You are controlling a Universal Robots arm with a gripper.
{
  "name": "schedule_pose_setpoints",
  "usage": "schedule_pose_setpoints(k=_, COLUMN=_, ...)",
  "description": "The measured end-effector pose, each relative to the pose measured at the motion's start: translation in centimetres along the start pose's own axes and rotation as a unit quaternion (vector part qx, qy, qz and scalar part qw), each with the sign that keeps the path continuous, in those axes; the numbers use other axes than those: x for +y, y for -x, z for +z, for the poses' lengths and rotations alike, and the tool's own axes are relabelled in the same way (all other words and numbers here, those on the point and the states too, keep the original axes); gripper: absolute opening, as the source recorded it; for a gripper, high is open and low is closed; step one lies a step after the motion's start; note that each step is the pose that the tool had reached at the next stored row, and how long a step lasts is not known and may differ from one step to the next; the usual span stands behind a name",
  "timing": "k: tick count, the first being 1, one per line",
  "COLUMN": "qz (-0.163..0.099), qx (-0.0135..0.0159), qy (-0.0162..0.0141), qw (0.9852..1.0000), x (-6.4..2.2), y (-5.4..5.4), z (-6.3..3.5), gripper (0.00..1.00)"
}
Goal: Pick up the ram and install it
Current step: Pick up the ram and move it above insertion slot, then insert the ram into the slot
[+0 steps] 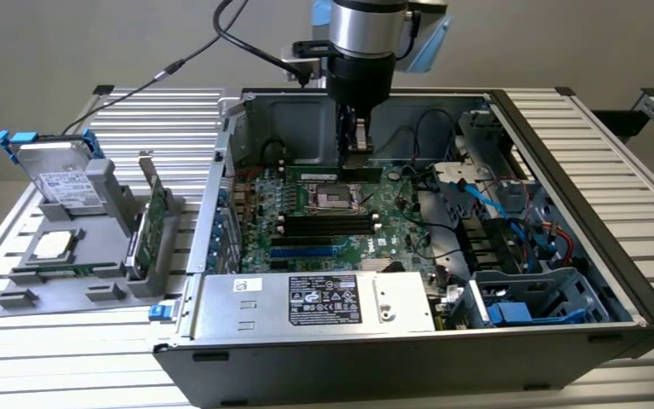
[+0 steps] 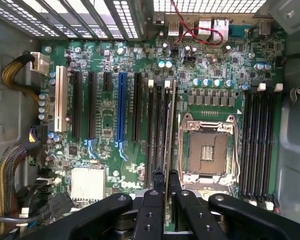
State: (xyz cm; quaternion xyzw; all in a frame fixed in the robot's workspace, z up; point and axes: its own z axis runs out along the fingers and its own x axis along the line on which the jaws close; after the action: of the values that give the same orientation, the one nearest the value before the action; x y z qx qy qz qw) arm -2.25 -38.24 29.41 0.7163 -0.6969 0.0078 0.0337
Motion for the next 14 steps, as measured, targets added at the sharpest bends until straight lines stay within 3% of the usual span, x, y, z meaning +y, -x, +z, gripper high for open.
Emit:
schedule_pose_setpoints(k=2, qz=0.000, qx=-0.0001, qy=0.0000, qw=1.0000, x=0.00, y=0.00, z=0.37, gripper=0.14)
schedule_pose_setpoints(k=14, qz=0.000, qx=0.0000, qy=0.0000, qw=1.0000, x=-0.02, y=0.00, z=0.39, gripper=0.14)
